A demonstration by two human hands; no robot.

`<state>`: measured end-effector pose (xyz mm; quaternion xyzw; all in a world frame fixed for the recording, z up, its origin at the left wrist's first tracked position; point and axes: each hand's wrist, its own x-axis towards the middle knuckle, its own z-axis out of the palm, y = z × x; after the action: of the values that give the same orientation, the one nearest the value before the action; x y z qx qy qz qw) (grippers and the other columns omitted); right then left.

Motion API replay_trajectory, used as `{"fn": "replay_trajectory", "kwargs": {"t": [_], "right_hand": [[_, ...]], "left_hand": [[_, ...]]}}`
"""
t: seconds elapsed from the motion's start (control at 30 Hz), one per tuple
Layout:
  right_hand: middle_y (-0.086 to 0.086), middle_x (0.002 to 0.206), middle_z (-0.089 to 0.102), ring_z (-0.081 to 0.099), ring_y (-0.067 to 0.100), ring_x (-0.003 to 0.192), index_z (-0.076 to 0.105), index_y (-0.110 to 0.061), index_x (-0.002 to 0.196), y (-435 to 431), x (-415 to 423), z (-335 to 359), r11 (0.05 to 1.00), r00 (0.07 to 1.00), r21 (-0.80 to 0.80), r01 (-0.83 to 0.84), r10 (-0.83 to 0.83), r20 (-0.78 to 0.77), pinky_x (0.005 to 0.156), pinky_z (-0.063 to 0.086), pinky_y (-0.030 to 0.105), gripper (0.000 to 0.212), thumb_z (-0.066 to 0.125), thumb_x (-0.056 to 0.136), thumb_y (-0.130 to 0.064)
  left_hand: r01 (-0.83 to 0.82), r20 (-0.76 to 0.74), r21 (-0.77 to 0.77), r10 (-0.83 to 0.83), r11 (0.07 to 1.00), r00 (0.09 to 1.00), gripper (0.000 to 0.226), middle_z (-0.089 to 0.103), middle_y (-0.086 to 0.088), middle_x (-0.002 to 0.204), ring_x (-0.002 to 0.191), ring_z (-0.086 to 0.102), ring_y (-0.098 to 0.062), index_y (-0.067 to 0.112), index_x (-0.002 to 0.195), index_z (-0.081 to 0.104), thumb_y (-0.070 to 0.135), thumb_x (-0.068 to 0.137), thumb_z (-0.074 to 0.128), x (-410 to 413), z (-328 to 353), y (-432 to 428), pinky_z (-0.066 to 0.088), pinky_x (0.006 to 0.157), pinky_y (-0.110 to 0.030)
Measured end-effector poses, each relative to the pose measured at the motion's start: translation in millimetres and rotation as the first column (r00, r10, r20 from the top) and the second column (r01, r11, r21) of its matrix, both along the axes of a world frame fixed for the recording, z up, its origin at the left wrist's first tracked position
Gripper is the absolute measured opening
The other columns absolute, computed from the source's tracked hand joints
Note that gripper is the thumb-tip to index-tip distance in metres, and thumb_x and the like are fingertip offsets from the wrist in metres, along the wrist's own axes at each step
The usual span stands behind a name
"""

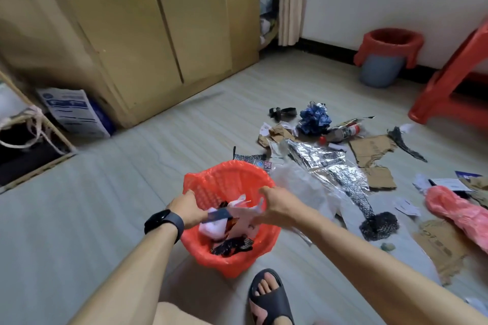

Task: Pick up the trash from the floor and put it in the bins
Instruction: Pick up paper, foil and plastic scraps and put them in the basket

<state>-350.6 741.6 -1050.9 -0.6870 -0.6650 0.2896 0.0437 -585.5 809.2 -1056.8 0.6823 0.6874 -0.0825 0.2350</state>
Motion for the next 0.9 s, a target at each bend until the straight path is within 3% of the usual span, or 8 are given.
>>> {"fn": "replay_trajectory", "kwargs": {"t": [0.07, 0.23, 0.33, 0.4, 0.47, 0.53, 0.67, 0.9], "right_hand": [[0.008, 0.122, 0.06, 0.06, 0.028, 0.105, 0.052, -0.015, 0.13, -3.3, 4.9, 5.5, 1.0, 0.999, -0.009, -0.023, 0.024, 0.029, 0.089, 0.053, 0.041, 0.068, 0.072, 0.076, -0.052], [0.006, 0.129, 0.063, 0.061, 0.025, 0.113, 0.049, -0.018, 0.139, -45.1, 44.2, 56.2, 0.999, 0.987, -0.035, -0.038, 0.043, 0.157, 0.095, 0.052, 0.037, 0.051, 0.061, 0.095, -0.041], [0.005, 0.119, 0.066, 0.063, 0.024, 0.096, 0.054, -0.019, 0.131, -96.3, 80.2, 87.4, 0.995, 0.939, -0.098, 0.013, 0.022, 0.342, 0.08, 0.055, 0.034, 0.04, 0.056, 0.096, -0.039], [0.007, 0.11, 0.067, 0.059, 0.022, 0.081, 0.06, -0.016, 0.12, -141.9, 103.9, 100.7, 0.986, 0.89, -0.144, 0.087, -0.012, 0.455, 0.066, 0.048, 0.028, 0.031, 0.053, 0.097, -0.036], [0.009, 0.11, 0.068, 0.062, 0.028, 0.089, 0.062, -0.016, 0.121, -185.7, 124.4, 101.4, 0.969, 0.859, -0.15, 0.195, -0.095, 0.503, 0.073, 0.052, 0.031, 0.032, 0.051, 0.097, -0.033], [0.01, 0.116, 0.067, 0.062, 0.032, 0.103, 0.06, -0.016, 0.124, -221.5, 143.8, 84.6, 0.935, 0.84, -0.162, 0.315, -0.195, 0.507, 0.087, 0.054, 0.038, 0.036, 0.052, 0.095, -0.035], [0.011, 0.127, 0.064, 0.058, 0.032, 0.115, 0.058, -0.016, 0.129, -282.5, 166.8, 30.9, 0.824, 0.816, -0.243, 0.512, -0.379, 0.436, 0.091, 0.051, 0.038, 0.042, 0.052, 0.094, -0.04], [0.01, 0.13, 0.063, 0.059, 0.027, 0.117, 0.056, -0.015, 0.134, -389.1, 182.1, -67.3, 0.581, 0.699, -0.41, 0.703, -0.672, 0.245, 0.096, 0.048, 0.034, 0.047, 0.056, 0.092, -0.037]], "left_hand": [[0.023, -0.058, 0.049, -0.02, 0.999, 0.998, 0.066, 0.053, -0.015, 0.135, 0.12, 0.055, -0.035, 0.008, 0.14, 0.038, 0.025, 0.08, 0.058, 5.0, 1.2, 2.3, 0.048, 0.096, -0.04], [0.276, -0.109, 0.176, -0.261, 0.945, 0.959, 0.058, 0.056, -0.017, 0.128, 0.115, 0.056, -0.037, 0.009, 0.131, 0.05, 0.026, 0.076, 0.057, 57.1, 21.2, 13.8, 0.051, 0.091, -0.044], [0.466, -0.096, 0.259, -0.458, 0.846, 0.884, 0.039, 0.063, -0.018, 0.111, 0.101, 0.061, -0.037, 0.009, 0.113, 0.058, 0.023, 0.077, 0.055, 126.5, 37.7, 8.3, 0.054, 0.083, -0.044], [0.57, -0.023, 0.265, -0.585, 0.778, 0.81, 0.039, 0.062, -0.017, 0.114, 0.103, 0.06, -0.036, 0.009, 0.12, 0.056, 0.02, 0.083, 0.056, 191.0, 44.6, -25.9, 0.053, 0.084, -0.04], [0.673, 0.046, 0.243, -0.701, 0.699, 0.711, 0.039, 0.061, -0.017, 0.117, 0.105, 0.059, -0.034, 0.009, 0.123, 0.055, 0.021, 0.087, 0.055, 251.3, 43.7, -76.2, 0.05, 0.08, -0.035], [0.765, 0.125, 0.207, -0.792, 0.61, 0.598, 0.039, 0.062, -0.015, 0.119, 0.103, 0.06, -0.033, 0.011, 0.12, 0.057, 0.028, 0.085, 0.056, 294.3, 33.1, -128.1, 0.052, 0.082, -0.036], [0.888, 0.198, 0.135, -0.89, 0.44, 0.411, 0.038, 0.059, -0.01, 0.126, 0.11, 0.058, -0.031, 0.017, 0.124, 0.056, 0.032, 0.088, 0.053, 330.0, -10.4, -215.9, 0.049, 0.09, -0.036], [0.911, 0.187, -0.183, -0.897, 0.369, 0.4, 0.034, 0.058, -0.015, 0.126, 0.109, 0.058, -0.032, 0.01, 0.119, 0.055, 0.023, 0.089, 0.047, 340.3, -100.4, -315.7, 0.049, 0.085, -0.035]]}}
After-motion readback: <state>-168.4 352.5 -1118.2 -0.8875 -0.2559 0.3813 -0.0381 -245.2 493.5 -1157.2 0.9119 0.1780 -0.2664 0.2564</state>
